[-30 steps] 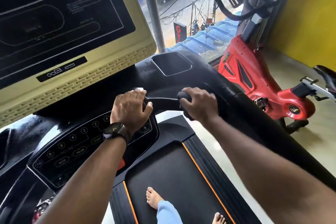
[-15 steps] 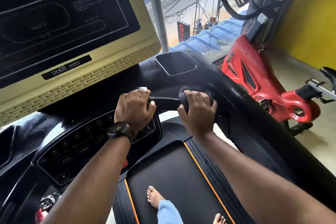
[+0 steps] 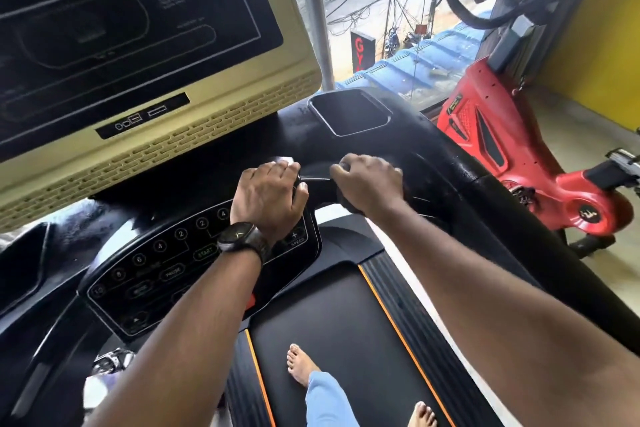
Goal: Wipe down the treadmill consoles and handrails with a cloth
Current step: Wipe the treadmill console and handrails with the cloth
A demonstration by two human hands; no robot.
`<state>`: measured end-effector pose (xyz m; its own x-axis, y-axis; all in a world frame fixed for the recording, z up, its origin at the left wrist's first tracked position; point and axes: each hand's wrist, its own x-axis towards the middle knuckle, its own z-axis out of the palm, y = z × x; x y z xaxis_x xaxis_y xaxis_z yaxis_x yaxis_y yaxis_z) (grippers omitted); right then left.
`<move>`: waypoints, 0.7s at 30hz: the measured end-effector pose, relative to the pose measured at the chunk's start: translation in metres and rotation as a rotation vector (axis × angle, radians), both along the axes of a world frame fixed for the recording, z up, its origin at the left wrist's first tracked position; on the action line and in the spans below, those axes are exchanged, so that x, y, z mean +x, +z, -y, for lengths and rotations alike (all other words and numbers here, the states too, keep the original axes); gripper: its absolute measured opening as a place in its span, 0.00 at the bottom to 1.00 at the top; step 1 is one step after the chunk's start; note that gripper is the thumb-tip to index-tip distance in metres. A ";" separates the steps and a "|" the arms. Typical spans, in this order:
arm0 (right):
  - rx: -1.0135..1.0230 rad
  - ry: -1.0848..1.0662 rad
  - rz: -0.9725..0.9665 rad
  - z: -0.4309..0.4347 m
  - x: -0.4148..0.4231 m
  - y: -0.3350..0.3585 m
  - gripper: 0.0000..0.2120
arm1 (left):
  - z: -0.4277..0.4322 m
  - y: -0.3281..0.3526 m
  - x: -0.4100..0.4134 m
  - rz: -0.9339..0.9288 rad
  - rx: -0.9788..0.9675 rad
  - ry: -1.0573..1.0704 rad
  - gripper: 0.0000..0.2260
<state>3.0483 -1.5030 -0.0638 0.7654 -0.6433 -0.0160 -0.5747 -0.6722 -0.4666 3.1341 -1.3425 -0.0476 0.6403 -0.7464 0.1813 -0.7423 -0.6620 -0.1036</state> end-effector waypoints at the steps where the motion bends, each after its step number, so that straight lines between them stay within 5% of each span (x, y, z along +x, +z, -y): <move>1: -0.069 -0.018 0.000 -0.009 -0.003 -0.004 0.20 | -0.001 0.000 -0.001 0.001 -0.001 -0.001 0.23; 3: -0.187 -0.054 0.085 -0.020 -0.009 -0.007 0.21 | -0.001 0.000 -0.001 0.019 -0.001 -0.004 0.23; 7: 0.180 0.114 -0.078 0.017 0.017 0.016 0.20 | 0.001 0.001 0.000 0.000 0.017 0.003 0.22; 12: -0.204 -0.028 0.107 -0.039 -0.008 -0.004 0.19 | -0.001 0.000 0.001 0.017 0.012 -0.001 0.24; 17: 0.193 0.135 -0.075 0.001 0.032 0.023 0.21 | 0.000 0.001 -0.001 0.014 0.022 0.001 0.22; 21: -0.166 0.040 0.108 -0.037 0.015 0.006 0.23 | -0.002 -0.001 0.001 0.022 0.006 -0.009 0.24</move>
<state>3.0628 -1.4658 -0.0573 0.7822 -0.5991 0.1707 -0.4986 -0.7664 -0.4049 3.1350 -1.3407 -0.0485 0.6292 -0.7534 0.1909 -0.7458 -0.6544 -0.1244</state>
